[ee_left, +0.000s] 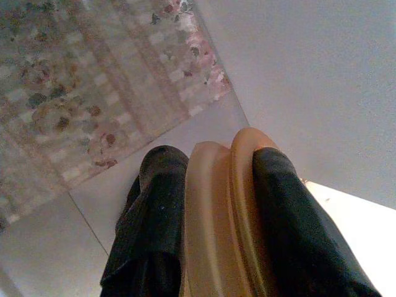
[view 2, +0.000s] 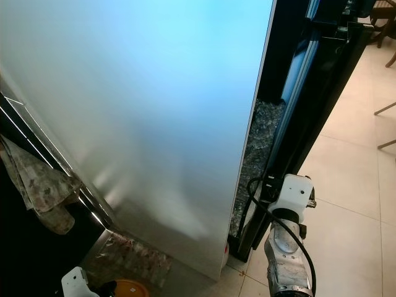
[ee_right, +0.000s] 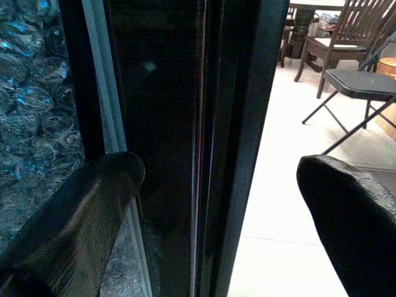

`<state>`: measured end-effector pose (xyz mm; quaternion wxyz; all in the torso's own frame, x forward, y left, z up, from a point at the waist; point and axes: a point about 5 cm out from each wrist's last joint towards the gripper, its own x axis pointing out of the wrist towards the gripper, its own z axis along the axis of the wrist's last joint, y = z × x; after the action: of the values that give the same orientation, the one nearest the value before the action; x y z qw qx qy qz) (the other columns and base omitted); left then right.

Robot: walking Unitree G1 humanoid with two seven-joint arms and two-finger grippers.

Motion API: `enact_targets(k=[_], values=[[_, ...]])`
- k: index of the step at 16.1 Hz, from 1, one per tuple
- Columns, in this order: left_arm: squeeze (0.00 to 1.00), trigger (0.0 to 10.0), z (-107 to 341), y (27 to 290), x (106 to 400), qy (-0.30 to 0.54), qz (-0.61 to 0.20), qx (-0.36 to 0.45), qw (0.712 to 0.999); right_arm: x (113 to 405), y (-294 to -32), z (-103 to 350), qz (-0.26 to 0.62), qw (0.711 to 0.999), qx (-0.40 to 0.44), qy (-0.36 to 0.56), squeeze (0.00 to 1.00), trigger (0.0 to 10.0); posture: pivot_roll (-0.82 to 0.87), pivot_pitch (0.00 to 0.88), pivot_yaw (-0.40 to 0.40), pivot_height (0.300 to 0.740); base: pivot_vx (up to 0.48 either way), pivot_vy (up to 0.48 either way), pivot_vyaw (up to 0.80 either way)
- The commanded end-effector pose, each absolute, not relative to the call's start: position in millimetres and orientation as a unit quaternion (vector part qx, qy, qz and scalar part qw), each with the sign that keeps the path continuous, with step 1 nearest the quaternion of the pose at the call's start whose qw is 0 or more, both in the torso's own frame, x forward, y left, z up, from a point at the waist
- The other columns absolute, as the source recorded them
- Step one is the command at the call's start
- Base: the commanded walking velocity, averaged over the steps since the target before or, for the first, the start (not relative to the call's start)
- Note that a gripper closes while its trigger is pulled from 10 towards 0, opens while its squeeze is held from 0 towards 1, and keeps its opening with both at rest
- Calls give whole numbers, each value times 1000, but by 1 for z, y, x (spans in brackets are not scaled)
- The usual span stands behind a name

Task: Restocking fridge

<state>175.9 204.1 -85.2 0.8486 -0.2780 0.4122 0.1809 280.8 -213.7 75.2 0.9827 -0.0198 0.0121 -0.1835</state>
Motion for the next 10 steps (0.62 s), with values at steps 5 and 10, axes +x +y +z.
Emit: enact_targets(k=[5,10], values=[[0,10000,-86,205,174,420,178,-272,848,282,-218,76,-196,980,-20,7,0,10000,-40,8,76,740,0,0,0],[0,10000,-85,204,176,418,177,-271,849,275,-234,77,-242,970,-35,2,0,10000,-43,8,75,740,0,0,0]])
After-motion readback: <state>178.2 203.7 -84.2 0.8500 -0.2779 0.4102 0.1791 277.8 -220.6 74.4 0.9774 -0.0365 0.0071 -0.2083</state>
